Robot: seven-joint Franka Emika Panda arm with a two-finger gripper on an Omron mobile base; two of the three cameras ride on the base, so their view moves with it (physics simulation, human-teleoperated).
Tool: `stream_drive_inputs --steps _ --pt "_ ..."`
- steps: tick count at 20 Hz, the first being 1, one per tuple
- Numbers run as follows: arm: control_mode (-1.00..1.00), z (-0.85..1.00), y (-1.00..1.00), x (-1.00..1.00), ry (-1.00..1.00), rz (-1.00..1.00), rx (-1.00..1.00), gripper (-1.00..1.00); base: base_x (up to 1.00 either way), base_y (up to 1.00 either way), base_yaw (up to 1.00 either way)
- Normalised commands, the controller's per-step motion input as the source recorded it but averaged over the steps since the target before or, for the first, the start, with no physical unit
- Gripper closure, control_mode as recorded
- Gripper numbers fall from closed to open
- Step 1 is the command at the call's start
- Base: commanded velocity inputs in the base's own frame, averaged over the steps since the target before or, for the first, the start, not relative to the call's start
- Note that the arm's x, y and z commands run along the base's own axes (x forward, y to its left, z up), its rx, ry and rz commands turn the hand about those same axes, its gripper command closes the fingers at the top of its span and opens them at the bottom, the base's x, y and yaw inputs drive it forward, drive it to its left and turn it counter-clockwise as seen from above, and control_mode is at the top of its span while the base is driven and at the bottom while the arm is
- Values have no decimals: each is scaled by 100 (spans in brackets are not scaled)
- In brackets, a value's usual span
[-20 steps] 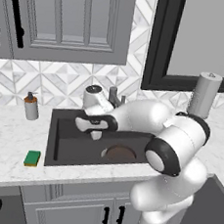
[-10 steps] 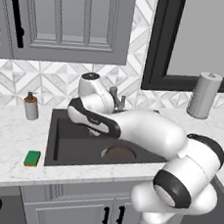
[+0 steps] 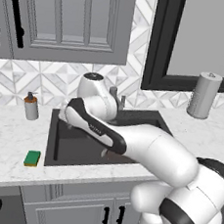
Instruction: Pick the pan and sponge and place them into the sink. Then turn on the water.
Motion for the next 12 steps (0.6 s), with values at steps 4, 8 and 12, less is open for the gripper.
stream_drive_inputs --steps 4,8,12 --pt "-100 0 47 -38 1 47 0 -100 0 0 0" --pt "-100 0 56 -30 3 44 0 -100 0 0 0" --pt "-100 1 30 -15 3 38 -3 -100 0 0 0"
